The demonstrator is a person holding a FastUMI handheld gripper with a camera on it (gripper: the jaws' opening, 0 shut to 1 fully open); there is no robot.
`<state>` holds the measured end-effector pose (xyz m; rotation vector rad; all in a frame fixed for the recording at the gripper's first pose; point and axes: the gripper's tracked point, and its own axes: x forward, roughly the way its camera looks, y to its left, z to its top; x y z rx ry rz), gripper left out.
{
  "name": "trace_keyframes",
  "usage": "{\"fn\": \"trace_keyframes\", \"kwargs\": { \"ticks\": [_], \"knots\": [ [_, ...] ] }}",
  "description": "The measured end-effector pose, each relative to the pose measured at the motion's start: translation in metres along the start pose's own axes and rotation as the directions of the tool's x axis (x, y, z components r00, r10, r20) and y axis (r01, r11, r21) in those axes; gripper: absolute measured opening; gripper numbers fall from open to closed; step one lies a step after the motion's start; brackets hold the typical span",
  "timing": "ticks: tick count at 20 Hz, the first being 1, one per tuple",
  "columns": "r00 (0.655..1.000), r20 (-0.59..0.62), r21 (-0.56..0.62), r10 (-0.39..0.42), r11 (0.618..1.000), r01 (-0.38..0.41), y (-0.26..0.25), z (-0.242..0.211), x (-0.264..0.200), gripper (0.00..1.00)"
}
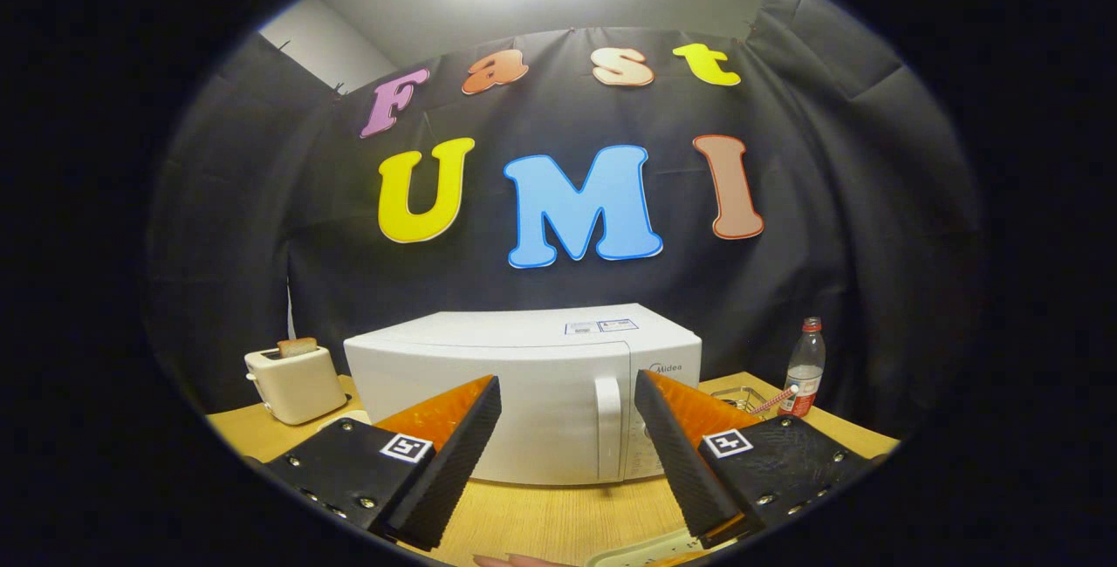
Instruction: Open the microwave, put the food inside, and close the microwave door.
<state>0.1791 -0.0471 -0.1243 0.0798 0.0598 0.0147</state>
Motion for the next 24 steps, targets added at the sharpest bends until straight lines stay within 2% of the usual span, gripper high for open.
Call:
{"fn": "trace_keyframes", "kwargs": {
  "ticks": [6,13,20,22,24],
  "knots": [
    [0.999,-0.029,-0.012,-0.022,1.000,0.022,-0.011,-0.028,0.032,0.96],
    [0.988,-0.139,0.040,-0.063,0.997,0.069,-0.026,-0.072,0.063,0.96],
    [0.985,-0.162,0.001,-0.059,0.998,0.060,-0.030,-0.091,0.081,0.96],
    [0.986,-0.157,-0.006,-0.052,0.999,0.052,-0.031,-0.095,0.084,0.83],
    [0.984,-0.168,-0.005,-0.063,0.998,0.063,-0.035,-0.100,0.087,0.74]
  ]
}}
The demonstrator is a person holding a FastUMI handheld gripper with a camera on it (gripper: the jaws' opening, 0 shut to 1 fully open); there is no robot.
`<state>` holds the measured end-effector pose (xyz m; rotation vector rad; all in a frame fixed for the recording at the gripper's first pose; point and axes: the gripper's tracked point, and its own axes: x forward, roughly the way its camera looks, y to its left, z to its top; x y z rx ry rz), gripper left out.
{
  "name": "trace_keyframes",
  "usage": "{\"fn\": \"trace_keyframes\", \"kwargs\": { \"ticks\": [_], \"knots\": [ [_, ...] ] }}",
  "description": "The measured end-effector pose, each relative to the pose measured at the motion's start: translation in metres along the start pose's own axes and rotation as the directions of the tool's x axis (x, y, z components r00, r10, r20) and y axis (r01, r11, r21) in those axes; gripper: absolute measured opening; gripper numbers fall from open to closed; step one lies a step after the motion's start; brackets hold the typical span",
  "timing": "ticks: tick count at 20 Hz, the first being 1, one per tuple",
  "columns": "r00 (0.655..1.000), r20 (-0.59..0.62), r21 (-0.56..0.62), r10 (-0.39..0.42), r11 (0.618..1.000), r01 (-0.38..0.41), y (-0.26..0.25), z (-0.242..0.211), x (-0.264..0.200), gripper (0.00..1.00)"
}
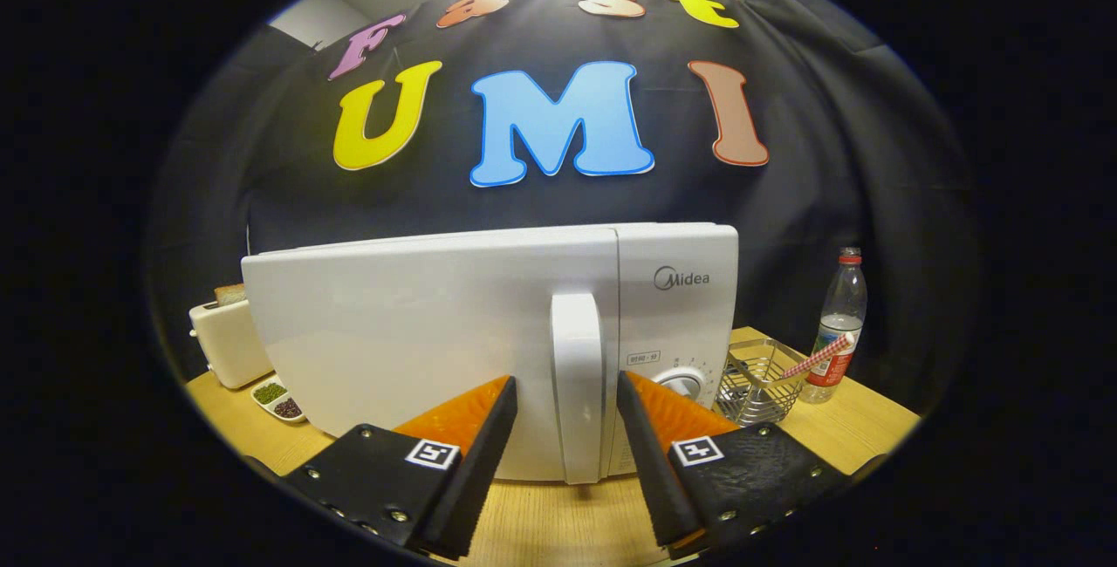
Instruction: Open the microwave, put the food inside, and close the microwave door.
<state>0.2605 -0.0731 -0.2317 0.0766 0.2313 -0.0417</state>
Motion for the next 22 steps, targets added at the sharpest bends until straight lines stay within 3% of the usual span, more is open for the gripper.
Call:
{"fn": "trace_keyframes", "kwargs": {
  "ticks": [1,3,6,8,11,13,22],
  "knots": [
    [1.000,-0.008,0.007,-0.007,1.000,0.007,-0.002,-0.001,0.000,0.58],
    [1.000,-0.011,0.032,-0.003,0.999,0.003,-0.002,-0.001,0.000,0.35],
    [1.000,-0.016,0.027,-0.010,1.000,0.010,-0.002,-0.002,-0.003,0.31],
    [1.000,-0.014,0.003,-0.015,1.000,0.015,-0.003,-0.003,-0.004,0.18],
    [0.999,-0.023,0.053,-0.044,0.998,0.045,-0.001,-0.002,-0.018,0.10],
    [0.999,-0.005,-0.002,-0.052,0.999,0.052,0.002,-0.005,-0.035,0.09],
    [0.998,0.016,0.014,0.057,0.998,-0.057,0.029,-0.018,-0.110,0.09]
  ]
}}
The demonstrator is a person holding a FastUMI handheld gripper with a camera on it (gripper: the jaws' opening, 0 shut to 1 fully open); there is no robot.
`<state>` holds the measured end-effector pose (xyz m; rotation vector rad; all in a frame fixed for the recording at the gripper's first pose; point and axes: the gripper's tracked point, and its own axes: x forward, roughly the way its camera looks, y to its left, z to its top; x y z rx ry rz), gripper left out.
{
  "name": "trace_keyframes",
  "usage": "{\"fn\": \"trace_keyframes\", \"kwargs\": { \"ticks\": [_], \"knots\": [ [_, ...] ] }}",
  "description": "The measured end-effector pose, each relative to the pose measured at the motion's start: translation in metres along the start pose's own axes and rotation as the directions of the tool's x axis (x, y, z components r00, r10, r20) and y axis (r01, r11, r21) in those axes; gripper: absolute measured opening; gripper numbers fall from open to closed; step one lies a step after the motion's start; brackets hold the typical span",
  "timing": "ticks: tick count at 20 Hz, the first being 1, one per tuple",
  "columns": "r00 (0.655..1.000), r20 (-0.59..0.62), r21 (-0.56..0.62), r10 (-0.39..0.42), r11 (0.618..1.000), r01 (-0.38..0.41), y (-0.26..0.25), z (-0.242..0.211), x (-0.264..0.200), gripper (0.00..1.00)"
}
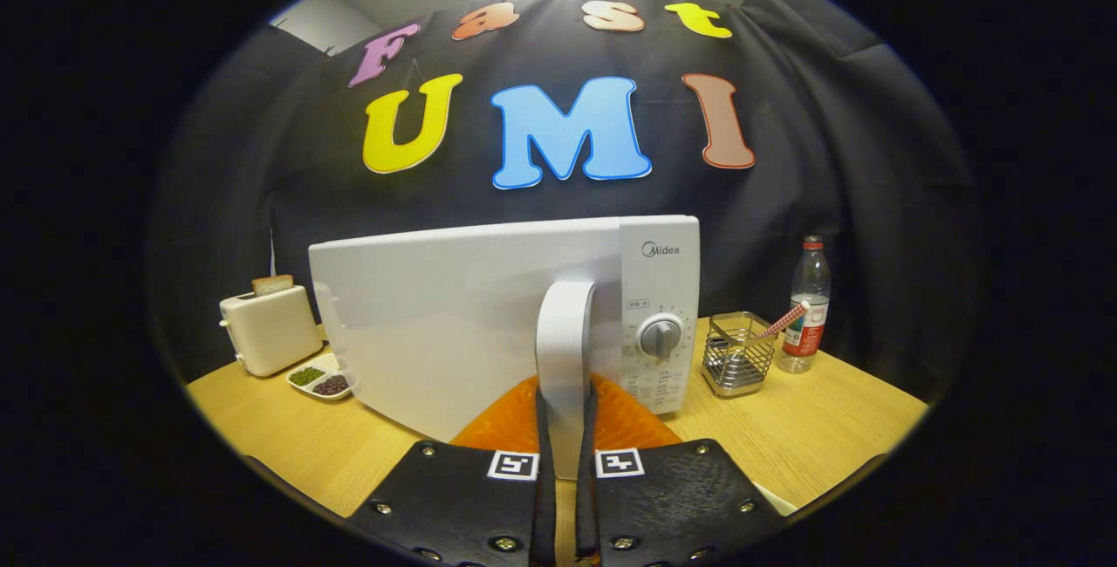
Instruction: Open the microwave, put the food inside, and close the microwave door.
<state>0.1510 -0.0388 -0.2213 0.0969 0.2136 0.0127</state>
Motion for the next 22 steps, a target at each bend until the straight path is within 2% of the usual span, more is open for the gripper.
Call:
{"fn": "trace_keyframes", "kwargs": {
  "ticks": [6,12,18,22],
  "knots": [
    [0.996,0.028,0.011,0.089,0.996,-0.089,0.051,-0.010,-0.065,0.09],
    [0.989,0.072,0.060,0.126,0.990,-0.130,0.100,-0.016,-0.104,0.09],
    [0.977,0.097,0.018,0.191,0.981,-0.193,0.168,-0.027,-0.136,0.09],
    [0.985,0.113,0.013,0.130,0.991,-0.132,0.202,-0.029,-0.145,0.08]
  ]
}}
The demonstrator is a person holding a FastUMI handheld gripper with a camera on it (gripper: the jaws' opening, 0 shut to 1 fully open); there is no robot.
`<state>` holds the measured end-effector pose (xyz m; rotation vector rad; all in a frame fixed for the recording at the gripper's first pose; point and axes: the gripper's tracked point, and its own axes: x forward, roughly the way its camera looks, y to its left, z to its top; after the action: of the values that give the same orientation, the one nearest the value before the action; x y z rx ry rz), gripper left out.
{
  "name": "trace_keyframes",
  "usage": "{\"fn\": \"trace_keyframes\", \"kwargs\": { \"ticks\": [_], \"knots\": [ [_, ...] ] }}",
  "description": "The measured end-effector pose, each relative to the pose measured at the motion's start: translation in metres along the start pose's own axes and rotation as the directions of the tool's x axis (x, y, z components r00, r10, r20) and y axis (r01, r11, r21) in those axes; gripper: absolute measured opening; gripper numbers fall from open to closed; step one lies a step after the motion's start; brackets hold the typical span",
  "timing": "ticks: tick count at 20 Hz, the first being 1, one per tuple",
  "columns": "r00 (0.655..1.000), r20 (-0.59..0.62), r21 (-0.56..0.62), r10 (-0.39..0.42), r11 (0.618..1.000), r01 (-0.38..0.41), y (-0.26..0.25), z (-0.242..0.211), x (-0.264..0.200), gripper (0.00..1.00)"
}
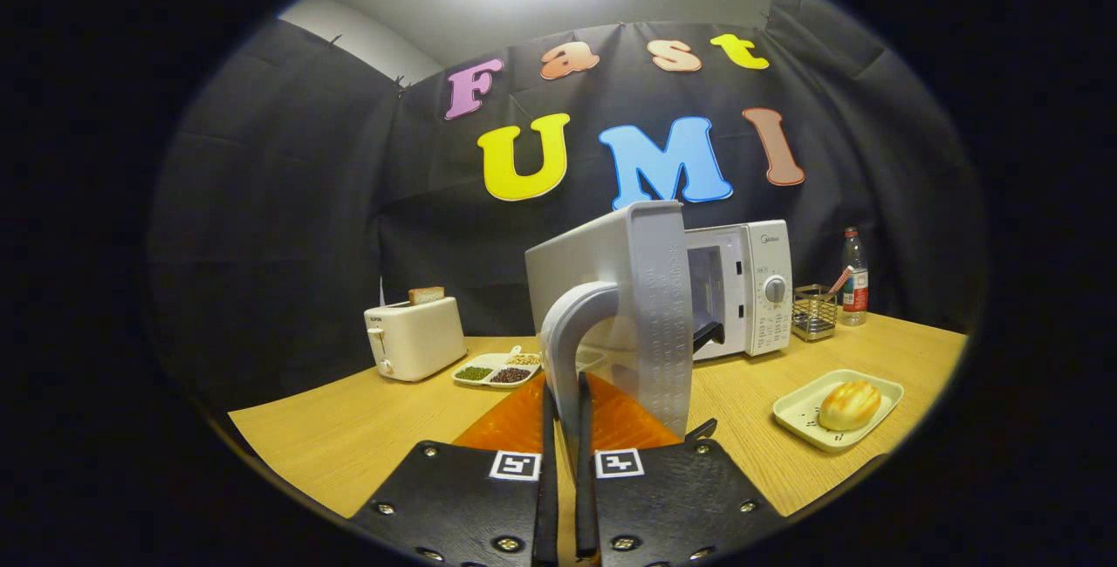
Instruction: Open the microwave, put the food inside, and close the microwave door.
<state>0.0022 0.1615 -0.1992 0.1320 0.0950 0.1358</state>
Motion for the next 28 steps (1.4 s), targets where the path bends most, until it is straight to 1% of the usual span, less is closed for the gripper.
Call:
{"fn": "trace_keyframes", "kwargs": {
  "ticks": [5,7,9,12,14,15,16,17,19,22,24,25,27,28],
  "knots": [
    [0.997,0.047,-0.070,-0.065,0.995,0.068,0.047,-0.007,-0.001,0.08],
    [0.995,0.059,-0.099,-0.078,0.992,0.084,0.060,-0.009,0.000,0.08],
    [0.996,0.054,-0.094,-0.075,0.992,0.080,0.064,-0.014,-0.003,0.08],
    [0.998,0.045,-0.082,-0.040,0.996,0.043,0.066,-0.016,-0.014,0.08],
    [0.999,0.037,-0.073,0.003,0.997,-0.001,0.069,-0.019,-0.024,0.08],
    [0.999,0.028,-0.057,0.039,0.998,-0.038,0.074,-0.019,-0.030,0.08],
    [0.994,0.027,-0.033,0.103,0.994,-0.102,0.085,-0.016,-0.038,0.08],
    [0.988,0.030,-0.014,0.151,0.988,-0.151,0.093,-0.012,-0.045,0.08],
    [0.978,0.051,-0.007,0.203,0.979,-0.202,0.092,0.004,-0.057,0.08],
    [0.976,0.059,0.005,0.209,0.978,-0.210,0.070,0.020,-0.061,0.08],
    [0.979,0.033,0.002,0.202,0.979,-0.202,0.051,0.032,-0.055,0.08],
    [0.979,0.009,-0.012,0.202,0.979,-0.202,0.042,0.036,-0.052,0.08],
    [0.976,-0.075,-0.052,0.204,0.977,-0.208,0.020,0.032,-0.042,0.08],
    [0.965,-0.130,-0.067,0.228,0.969,-0.238,0.012,0.027,-0.040,0.08]
  ]
}}
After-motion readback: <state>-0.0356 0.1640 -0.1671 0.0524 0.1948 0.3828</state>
